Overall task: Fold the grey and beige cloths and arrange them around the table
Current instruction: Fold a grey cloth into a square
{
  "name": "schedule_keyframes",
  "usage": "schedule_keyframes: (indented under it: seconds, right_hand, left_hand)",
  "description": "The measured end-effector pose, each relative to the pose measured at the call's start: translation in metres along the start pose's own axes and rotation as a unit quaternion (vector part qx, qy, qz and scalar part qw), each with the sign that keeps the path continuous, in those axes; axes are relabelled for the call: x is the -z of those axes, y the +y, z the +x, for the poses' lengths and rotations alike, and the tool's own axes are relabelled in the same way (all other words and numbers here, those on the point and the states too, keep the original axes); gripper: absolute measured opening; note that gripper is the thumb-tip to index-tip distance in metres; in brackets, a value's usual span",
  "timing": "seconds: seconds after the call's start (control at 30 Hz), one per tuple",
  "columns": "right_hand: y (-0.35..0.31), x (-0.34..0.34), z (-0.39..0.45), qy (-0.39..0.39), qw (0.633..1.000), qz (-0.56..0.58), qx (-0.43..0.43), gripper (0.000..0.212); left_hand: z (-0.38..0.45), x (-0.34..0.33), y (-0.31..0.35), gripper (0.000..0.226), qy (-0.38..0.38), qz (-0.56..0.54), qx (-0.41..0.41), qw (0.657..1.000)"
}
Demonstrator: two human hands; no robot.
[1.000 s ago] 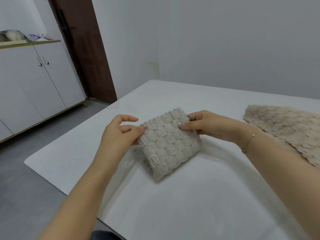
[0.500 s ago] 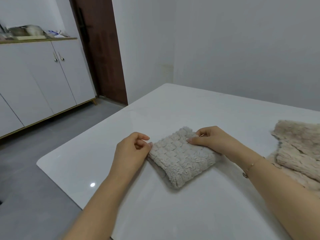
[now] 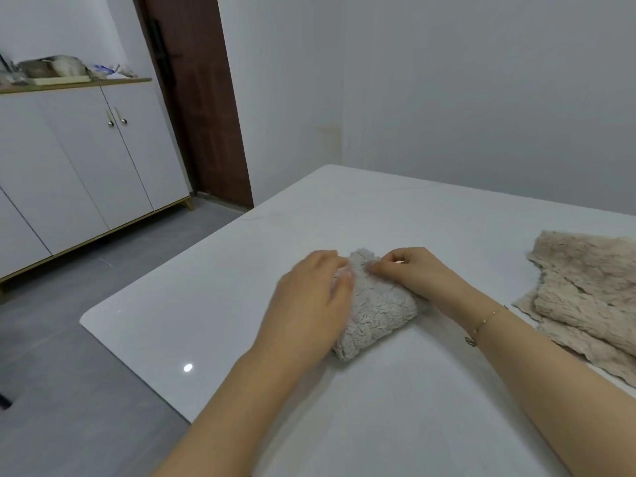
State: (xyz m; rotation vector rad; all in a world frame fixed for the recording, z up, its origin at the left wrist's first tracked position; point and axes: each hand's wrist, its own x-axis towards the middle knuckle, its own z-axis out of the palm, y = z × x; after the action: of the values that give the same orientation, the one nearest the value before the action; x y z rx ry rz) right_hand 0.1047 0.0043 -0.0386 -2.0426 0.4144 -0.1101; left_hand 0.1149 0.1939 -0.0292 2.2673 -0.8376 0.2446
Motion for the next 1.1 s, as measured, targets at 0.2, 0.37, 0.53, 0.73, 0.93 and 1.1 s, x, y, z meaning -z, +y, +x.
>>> schedule_keyframes:
  seconds: [0.2, 0.37, 0.53, 0.73, 0.93, 1.1]
  right_hand:
    - [0.007, 0.026, -0.013, -0.107, 0.989, 0.101, -0.005, 0.027]
    - [0.017, 0.049, -0.021, -0.141, 0.990, 0.015, 0.021, 0.036]
    - [0.020, 0.047, -0.018, -0.144, 0.987, -0.063, 0.041, 0.036]
    - [0.013, 0.047, -0.017, -0.095, 0.977, -0.172, 0.080, 0.040]
    - [0.004, 0.056, -0.021, -0.083, 0.980, -0.164, 0.073, 0.029]
    - [0.002, 0.065, -0.020, -0.099, 0.982, -0.153, 0.039, 0.026]
  left_hand:
    - [-0.006, -0.033, -0.001, 0.054, -0.189, 0.124, 0.017, 0.974]
    - [-0.011, -0.043, -0.005, 0.054, -0.213, 0.175, 0.024, 0.961]
    - [-0.009, -0.041, -0.004, 0.054, -0.241, 0.183, 0.027, 0.953]
    - [0.014, -0.030, -0.002, 0.058, -0.347, 0.175, 0.065, 0.919]
    - [0.027, -0.045, 0.030, 0.063, -0.191, 0.152, 0.022, 0.970]
    - [0.015, -0.077, 0.025, 0.065, -0.236, 0.228, 0.039, 0.944]
